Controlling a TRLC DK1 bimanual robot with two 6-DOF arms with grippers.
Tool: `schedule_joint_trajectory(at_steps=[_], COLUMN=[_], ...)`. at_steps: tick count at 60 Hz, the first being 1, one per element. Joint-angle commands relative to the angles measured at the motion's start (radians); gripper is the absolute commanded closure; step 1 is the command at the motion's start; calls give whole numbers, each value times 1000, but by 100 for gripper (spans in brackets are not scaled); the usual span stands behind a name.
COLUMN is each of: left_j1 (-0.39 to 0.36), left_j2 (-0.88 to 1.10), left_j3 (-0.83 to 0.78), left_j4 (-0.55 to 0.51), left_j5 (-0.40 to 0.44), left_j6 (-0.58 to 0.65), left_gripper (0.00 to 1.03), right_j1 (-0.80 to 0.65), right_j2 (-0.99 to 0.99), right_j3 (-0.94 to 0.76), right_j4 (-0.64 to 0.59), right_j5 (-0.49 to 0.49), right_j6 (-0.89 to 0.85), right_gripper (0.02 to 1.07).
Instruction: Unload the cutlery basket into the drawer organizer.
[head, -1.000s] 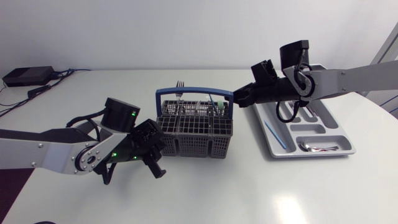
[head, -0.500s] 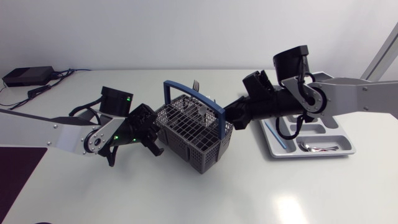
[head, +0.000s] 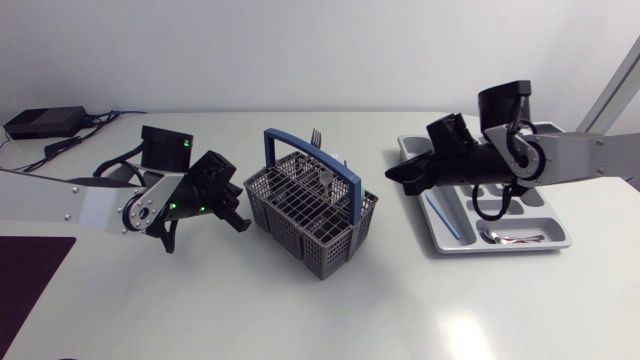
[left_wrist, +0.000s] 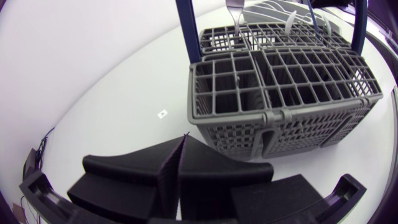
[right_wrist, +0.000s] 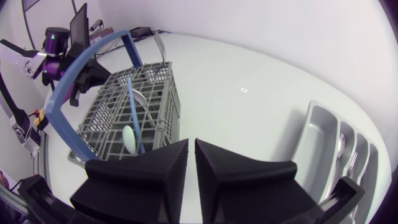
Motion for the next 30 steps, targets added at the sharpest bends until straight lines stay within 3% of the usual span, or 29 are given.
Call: schedule_joint_trajectory(at_steps=[1,30], left_j1=[-3,-3], left_j2=[36,203], left_j3=[52,252], left_j4=[15,9], left_j5=[3,36], left_j6=[-10,-90], left_gripper=[85,85], right_j1=[19,164], right_j2=[66,-35], right_j3=[7,-87], right_j4=[12,-54], right_j5=[18,23], right_j6=[-12,-16], right_gripper=[91,91])
